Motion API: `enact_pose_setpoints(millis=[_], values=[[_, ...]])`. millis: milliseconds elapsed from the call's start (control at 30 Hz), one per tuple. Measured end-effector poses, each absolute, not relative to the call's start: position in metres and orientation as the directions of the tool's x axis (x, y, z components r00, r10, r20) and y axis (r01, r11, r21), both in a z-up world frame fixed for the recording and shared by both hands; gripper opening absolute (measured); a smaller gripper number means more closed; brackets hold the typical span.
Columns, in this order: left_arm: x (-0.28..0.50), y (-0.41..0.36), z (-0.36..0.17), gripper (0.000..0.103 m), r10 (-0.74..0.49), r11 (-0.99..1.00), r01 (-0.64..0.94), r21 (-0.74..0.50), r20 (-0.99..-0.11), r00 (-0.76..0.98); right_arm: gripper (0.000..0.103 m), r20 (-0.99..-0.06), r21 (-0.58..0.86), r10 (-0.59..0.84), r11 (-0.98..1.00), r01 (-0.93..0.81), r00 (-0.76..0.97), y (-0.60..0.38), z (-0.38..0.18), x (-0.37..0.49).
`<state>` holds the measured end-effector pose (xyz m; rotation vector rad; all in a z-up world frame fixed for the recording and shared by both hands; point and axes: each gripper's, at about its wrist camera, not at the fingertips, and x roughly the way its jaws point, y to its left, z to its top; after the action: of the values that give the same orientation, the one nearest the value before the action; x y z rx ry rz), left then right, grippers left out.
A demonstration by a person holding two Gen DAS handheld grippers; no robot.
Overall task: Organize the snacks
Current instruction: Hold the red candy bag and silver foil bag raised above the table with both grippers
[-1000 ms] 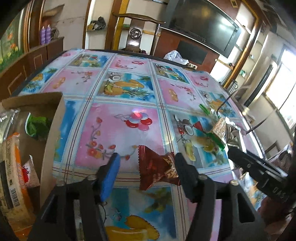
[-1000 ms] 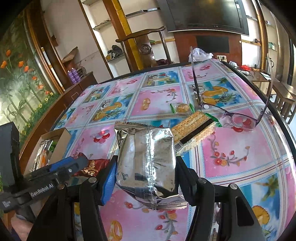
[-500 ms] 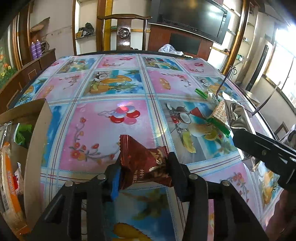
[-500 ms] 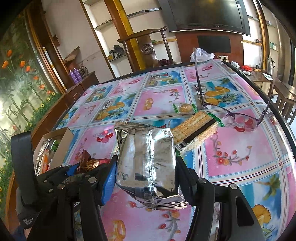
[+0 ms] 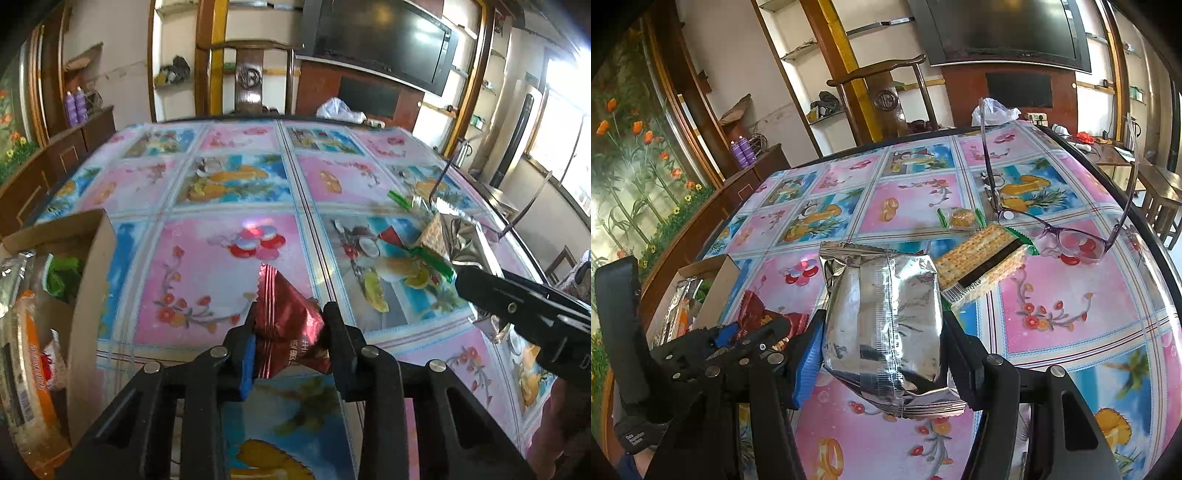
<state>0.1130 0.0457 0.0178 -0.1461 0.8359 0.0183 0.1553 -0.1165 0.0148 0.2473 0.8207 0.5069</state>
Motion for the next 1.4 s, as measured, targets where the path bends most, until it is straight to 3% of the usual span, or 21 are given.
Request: enact_pose_setpoints(millis=[267,600,1400], values=[[0.117,0.041,0.008,0.042,-0.024,0.994,-0.064,-0.084,-0.766,0.642,0.064,-0.632,0.399,0.524,0.851,-0.34,0.571,-0.117,0.016,0.155],[0.109,0.036,0.014,0.032,0.001,0.997,-0.057,-0.048,-0.748,0.664,0.064,-0.627,0.404,0.526,0.85,-0.338,0.574,-0.118,0.015,0.156],[0.096,0.045,0.04,0.032,-0.005,0.993,-0.076,-0.089,-0.68,0.733,0.064,-0.616,0.396,0.526,0.85,-0.347,0.586,-0.114,0.019,0.153]])
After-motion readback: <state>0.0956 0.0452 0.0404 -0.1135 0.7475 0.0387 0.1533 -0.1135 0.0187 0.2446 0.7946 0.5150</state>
